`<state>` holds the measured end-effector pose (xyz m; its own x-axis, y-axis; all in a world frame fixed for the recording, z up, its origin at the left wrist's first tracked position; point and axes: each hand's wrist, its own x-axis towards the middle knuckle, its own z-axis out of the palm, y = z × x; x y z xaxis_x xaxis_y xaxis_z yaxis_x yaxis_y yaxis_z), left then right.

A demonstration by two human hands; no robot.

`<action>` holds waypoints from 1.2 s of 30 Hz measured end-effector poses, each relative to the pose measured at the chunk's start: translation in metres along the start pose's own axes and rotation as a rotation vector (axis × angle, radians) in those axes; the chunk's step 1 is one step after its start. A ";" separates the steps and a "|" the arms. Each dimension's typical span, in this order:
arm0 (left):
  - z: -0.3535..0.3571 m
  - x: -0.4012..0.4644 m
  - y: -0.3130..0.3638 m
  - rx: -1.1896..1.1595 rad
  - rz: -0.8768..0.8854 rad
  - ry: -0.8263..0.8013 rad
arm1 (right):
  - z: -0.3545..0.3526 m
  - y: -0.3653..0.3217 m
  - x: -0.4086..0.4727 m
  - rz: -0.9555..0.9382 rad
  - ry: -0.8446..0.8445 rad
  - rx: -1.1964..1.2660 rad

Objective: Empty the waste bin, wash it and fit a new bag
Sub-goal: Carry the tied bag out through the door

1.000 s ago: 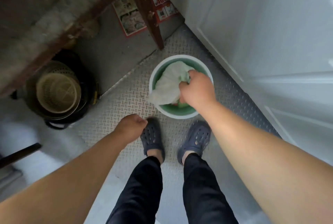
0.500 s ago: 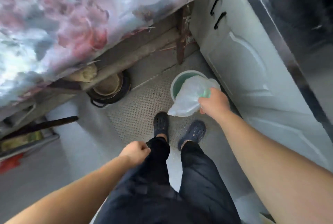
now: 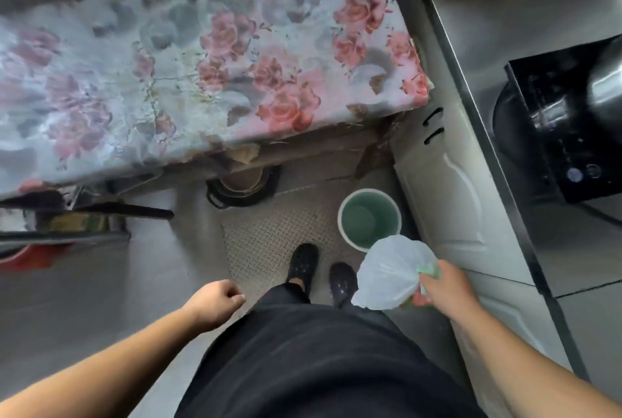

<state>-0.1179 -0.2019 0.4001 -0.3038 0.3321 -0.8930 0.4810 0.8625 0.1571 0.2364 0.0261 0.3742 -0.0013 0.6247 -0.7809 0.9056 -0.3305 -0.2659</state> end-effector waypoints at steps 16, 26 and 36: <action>0.107 -0.098 0.001 -0.632 -0.184 0.193 | -0.042 -0.040 0.025 -0.337 -0.128 -0.658; 0.204 -0.151 -0.120 -1.113 -0.388 0.295 | 0.037 -0.147 -0.024 -0.610 -0.116 -0.951; 0.322 -0.209 -0.284 -1.637 -0.557 0.288 | 0.228 -0.217 -0.145 -0.884 -0.062 -1.173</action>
<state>0.0735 -0.6395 0.4064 -0.3400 -0.2157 -0.9153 -0.9177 0.2889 0.2728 -0.0565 -0.1542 0.4163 -0.7161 0.2728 -0.6424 0.4185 0.9045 -0.0824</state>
